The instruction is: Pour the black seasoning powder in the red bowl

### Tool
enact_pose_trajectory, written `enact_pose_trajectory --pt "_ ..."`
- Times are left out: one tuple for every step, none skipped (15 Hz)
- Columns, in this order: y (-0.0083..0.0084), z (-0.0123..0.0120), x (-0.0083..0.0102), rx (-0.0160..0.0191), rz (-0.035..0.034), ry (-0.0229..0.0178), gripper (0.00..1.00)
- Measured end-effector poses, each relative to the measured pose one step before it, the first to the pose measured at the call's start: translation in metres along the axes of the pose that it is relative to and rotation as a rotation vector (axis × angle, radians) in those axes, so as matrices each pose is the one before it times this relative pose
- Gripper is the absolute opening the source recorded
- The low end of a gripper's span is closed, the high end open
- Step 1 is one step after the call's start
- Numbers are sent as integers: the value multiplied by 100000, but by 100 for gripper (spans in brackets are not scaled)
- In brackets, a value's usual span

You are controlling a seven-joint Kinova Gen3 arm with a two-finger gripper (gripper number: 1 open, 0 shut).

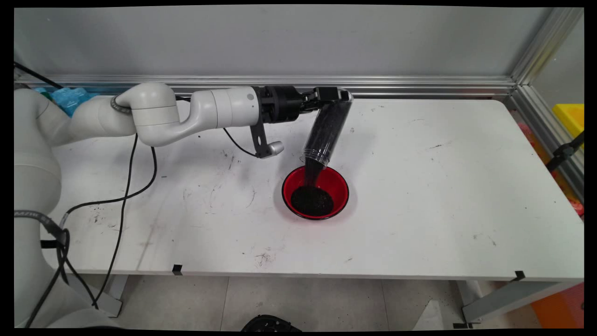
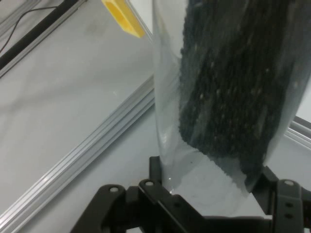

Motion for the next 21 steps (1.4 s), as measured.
enact_pose_trajectory --pt "13 63 34 -89 -82 2 0" --pt "5 59 34 -96 -166 5 0" --pt "-10 51 19 -80 -156 -24 0" --pt "-14 47 22 -101 -231 -51 0" --pt "-22 41 13 -107 -215 -65 0" --pt "-10 22 9 -119 -287 -59 0" --pt "-3 14 8 -112 -189 -37 0" --pt "-2 -2 19 -207 -488 -39 0" --pt "0 -16 28 -311 -654 4 0" --pt "-20 -47 31 -299 -695 20 0" --pt "-45 -58 25 -256 -702 27 0" --pt "-69 -61 16 -307 -869 -5 0" --pt "-72 -74 -10 -454 -1152 -81 0" --pt "-64 -69 -12 -711 -1643 -55 0" --pt "-48 -64 -1 -674 -1599 8 0" --pt "-67 -61 3 -858 -2095 79 0" --pt "-84 -42 -12 -733 -1995 101 0" --pt "-60 -30 -8 -466 -1340 75 0" --pt "-132 -50 -25 -854 -2520 236 0" --pt "-151 -60 -34 -809 -2452 280 0" --pt "-148 -64 -43 -630 -2037 259 0"
